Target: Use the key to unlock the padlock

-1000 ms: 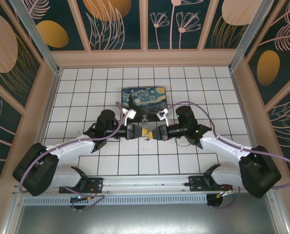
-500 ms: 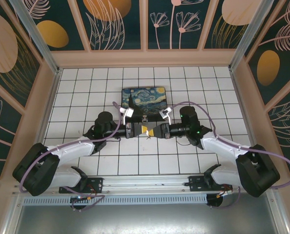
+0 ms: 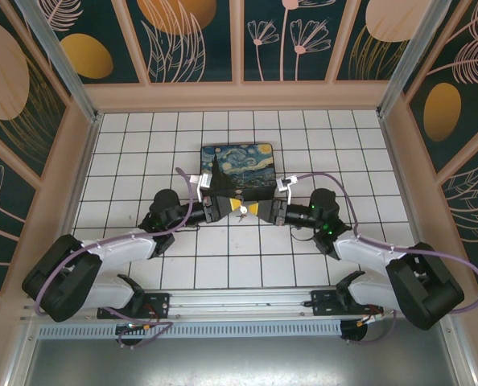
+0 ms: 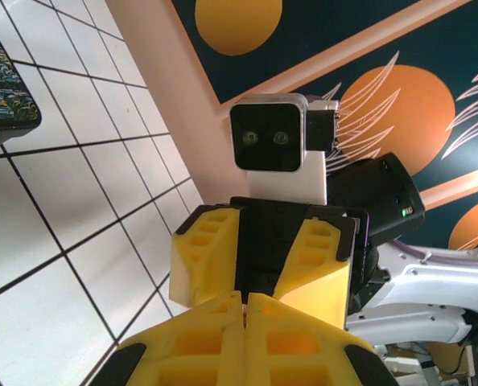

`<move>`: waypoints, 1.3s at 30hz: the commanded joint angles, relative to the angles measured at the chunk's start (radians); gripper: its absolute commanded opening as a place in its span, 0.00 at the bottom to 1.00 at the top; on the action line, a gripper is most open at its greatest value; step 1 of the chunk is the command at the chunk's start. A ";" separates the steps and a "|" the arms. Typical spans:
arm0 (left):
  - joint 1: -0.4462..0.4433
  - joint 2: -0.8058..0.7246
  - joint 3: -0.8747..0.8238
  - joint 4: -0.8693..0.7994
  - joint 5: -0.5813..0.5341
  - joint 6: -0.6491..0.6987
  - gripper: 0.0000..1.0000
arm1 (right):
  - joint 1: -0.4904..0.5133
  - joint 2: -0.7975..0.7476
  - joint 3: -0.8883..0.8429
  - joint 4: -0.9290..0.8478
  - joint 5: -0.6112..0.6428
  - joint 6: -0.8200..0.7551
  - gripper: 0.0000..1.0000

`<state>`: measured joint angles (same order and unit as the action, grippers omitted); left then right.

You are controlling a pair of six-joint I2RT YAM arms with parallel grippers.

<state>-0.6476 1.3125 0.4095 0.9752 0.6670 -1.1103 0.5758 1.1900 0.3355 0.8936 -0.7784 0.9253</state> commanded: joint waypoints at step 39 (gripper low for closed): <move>-0.003 0.023 -0.058 0.229 -0.117 -0.137 0.00 | 0.102 0.180 0.011 0.412 0.101 0.149 0.24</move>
<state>-0.6472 1.3296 0.3588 1.1355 0.5625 -1.2366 0.6659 1.3563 0.3359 1.2247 -0.6807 1.0592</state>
